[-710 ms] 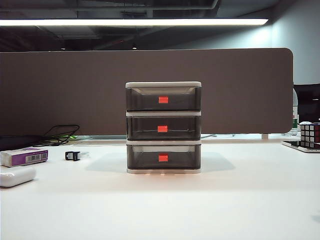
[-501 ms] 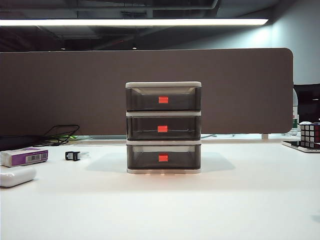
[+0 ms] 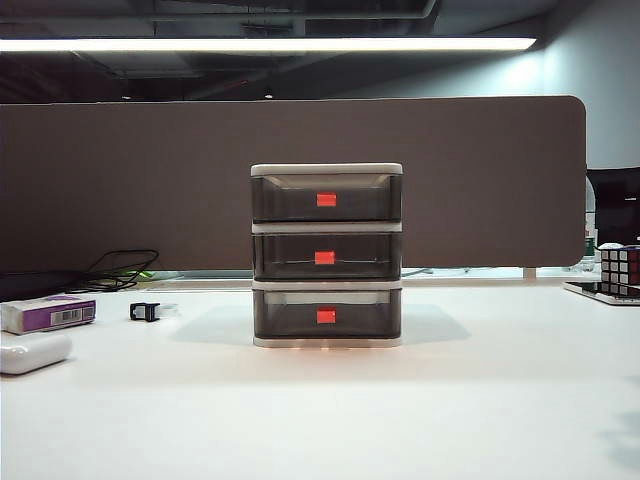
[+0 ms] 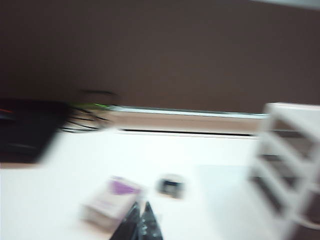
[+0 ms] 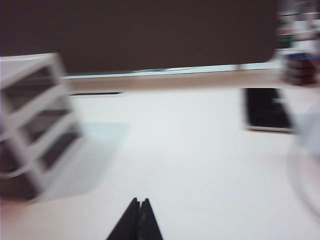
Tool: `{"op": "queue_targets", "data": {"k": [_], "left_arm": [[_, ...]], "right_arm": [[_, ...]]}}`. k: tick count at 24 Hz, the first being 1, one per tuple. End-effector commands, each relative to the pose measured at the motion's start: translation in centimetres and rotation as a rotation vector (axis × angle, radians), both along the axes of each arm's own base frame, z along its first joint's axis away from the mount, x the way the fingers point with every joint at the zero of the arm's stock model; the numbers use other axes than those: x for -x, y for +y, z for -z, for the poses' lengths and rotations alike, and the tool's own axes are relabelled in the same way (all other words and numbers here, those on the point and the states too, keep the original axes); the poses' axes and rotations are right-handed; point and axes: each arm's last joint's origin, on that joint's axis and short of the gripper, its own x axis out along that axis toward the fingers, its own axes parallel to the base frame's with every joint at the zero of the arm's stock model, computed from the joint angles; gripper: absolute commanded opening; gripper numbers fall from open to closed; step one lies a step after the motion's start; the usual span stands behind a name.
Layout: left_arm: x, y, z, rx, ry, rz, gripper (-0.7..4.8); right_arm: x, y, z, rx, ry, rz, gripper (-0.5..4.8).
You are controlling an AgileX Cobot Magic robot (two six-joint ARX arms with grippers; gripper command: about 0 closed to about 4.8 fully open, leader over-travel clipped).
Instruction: Open the second layer of the drawer on the table, pick up the earphone case on the table and put it in, and finally close the drawer.
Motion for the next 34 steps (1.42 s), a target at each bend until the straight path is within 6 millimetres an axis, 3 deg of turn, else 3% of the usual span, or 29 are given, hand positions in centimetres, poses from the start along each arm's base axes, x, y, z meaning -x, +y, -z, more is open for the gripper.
{"op": "queue_targets", "data": {"k": [1, 7, 10, 16, 26, 34], "left_arm": [[0.1, -0.5, 0.2, 0.137, 0.070, 0.200, -0.05], [0.4, -1.1, 1.3, 0.197, 0.228, 0.424, -0.05], [0.6, -1.3, 2.2, 0.224, 0.324, 0.477, -0.05], [0.6, -1.3, 2.1, 0.320, 0.364, 0.487, 0.00], [0.9, -1.7, 2.1, 0.327, 0.394, 0.636, -0.02], [1.1, -3.4, 2.2, 0.329, 0.433, 0.691, -0.02]], "right_arm": [[0.3, 0.9, 0.1, -0.027, 0.000, -0.350, -0.05], [0.9, 1.6, 0.1, -0.065, 0.021, -0.667, -0.05], [0.9, 1.7, 0.1, -0.065, 0.021, -0.672, -0.05], [0.9, 1.6, 0.1, -0.098, 0.040, -0.664, -0.05], [1.0, 1.7, -0.2, -0.241, 0.119, -0.678, -0.05], [1.4, 1.6, -2.6, -0.221, 0.051, -0.651, -0.05]]}}
